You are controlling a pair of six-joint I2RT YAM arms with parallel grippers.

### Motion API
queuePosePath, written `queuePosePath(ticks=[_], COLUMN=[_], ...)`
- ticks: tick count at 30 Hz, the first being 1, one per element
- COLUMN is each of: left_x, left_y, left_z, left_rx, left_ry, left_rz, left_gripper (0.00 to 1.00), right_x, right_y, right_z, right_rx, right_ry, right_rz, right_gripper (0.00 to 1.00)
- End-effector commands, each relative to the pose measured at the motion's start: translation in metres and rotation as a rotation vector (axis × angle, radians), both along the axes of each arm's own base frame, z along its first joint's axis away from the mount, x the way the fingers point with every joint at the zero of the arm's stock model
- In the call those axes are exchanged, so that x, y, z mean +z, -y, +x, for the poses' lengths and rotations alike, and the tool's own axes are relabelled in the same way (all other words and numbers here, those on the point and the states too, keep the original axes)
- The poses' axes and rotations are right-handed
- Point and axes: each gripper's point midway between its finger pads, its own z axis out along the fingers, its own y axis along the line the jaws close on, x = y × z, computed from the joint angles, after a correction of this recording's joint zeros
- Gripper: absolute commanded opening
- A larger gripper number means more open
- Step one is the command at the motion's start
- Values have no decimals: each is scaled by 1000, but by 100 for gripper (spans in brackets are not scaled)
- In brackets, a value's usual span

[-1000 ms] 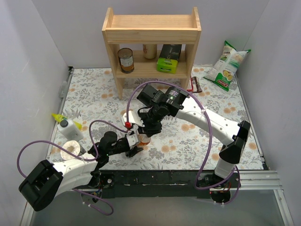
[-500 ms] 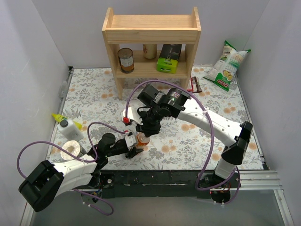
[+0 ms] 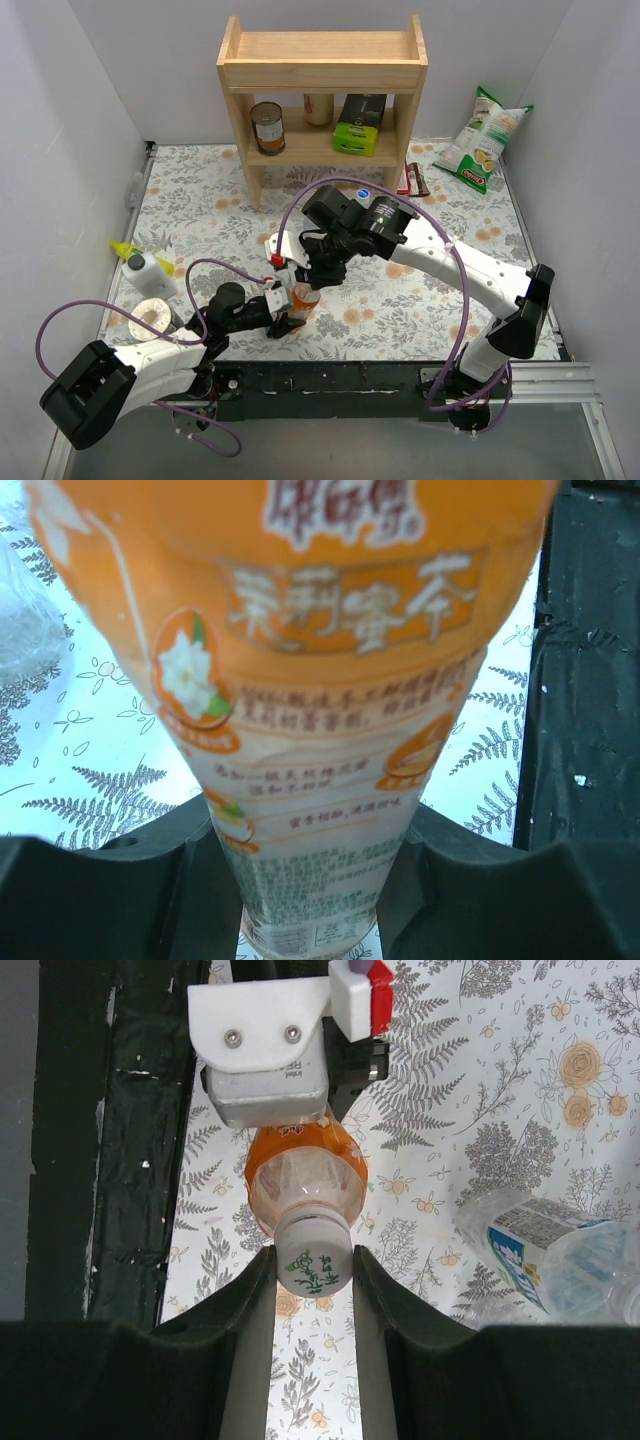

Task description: Screw on the bottle caps

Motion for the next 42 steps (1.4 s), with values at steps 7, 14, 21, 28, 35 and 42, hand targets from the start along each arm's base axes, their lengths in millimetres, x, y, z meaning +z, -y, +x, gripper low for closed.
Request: queuePosePath(ticks=[7,14,21,28,35,42], left_x=[48,47,45,42,39,38], left_y=[15,16,15,15,16,16], left_z=[10,11,12,8,5,4], left_rx=[-31,-17,-8,-29,-51,-59], left_ry=[152,117,114,117,111,105], left_rz=[-130,-136,-134,-123,-115,-109], left_gripper=[0,0,0,0,0,0], right_x=[-33,-36,-24,-9,-2,5], right_y=[-3,-5,-5,-3,-6,-12], right_z=[-2,6,20,23,26,28], right_rx=[-230,-382,-350,-322,-316,-314], right_ry=[-187,-208,-109,-63,-46,-41], right_rz=[-138,-150,-133,-105,-89,-70], right_gripper=[1,1,12,31,45,69])
